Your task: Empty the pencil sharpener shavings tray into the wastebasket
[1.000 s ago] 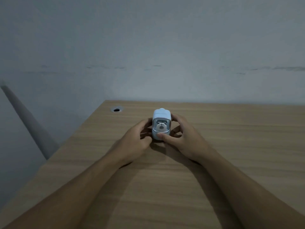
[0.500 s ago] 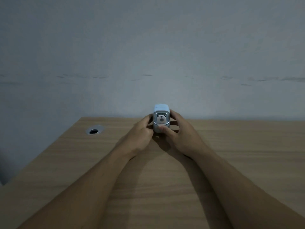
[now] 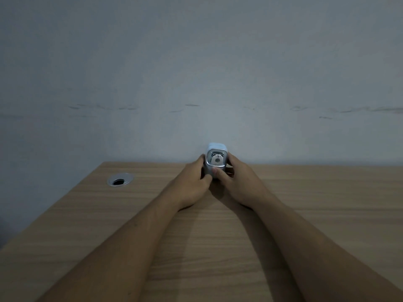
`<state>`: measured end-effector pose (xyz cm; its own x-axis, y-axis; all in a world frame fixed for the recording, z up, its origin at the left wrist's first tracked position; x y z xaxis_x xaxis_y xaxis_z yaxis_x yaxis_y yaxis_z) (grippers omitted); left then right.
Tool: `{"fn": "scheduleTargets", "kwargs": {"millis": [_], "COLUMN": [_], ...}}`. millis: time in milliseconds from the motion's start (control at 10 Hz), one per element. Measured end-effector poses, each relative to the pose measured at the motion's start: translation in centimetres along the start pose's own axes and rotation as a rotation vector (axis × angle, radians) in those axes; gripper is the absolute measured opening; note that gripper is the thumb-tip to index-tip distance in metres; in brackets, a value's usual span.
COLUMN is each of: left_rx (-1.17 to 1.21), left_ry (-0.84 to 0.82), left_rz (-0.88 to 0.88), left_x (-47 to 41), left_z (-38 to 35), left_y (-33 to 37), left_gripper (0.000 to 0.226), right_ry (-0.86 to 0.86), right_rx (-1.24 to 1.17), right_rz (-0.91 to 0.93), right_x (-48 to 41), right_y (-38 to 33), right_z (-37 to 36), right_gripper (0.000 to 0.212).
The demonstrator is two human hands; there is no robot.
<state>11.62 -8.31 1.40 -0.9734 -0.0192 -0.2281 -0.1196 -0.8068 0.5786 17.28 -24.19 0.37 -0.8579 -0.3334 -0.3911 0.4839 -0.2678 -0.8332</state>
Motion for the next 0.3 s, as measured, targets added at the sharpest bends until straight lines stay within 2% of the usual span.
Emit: {"fn": "scheduleTargets", "kwargs": {"millis": [100,200,300], "left_rx": [-0.099,-0.198,-0.272], "left_ry": [0.025,0.062,0.101], "left_rz": [0.015,0.066,0.084], "left_x": [0.9,1.5,2.9], "left_z": [0.0,-0.1,0.5], "left_y": [-0.3,-2.2,-2.8], "left_gripper": [0.059,0.076,0.084], "right_ry": [0.001,-0.012,0.017], "right_rx": [0.047,0.084,0.139], "right_rz": [-0.020,-0.041,-0.047], "right_x": [0.6,1.4,2.9], "right_y": [0.1,0.6,-0.8], "right_z": [-0.1,-0.4,0.3], "right_gripper": [0.053,0.065,0.068]}}
Point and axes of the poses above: each hand's wrist, its own x-axis away from the middle knuckle, its own z-axis out of the back of the hand, y = z × x, the point moved 4 cm from there along -x, towards the middle knuckle, and after that the axes turned 14 degrees about -x, right-handed, at the moved point
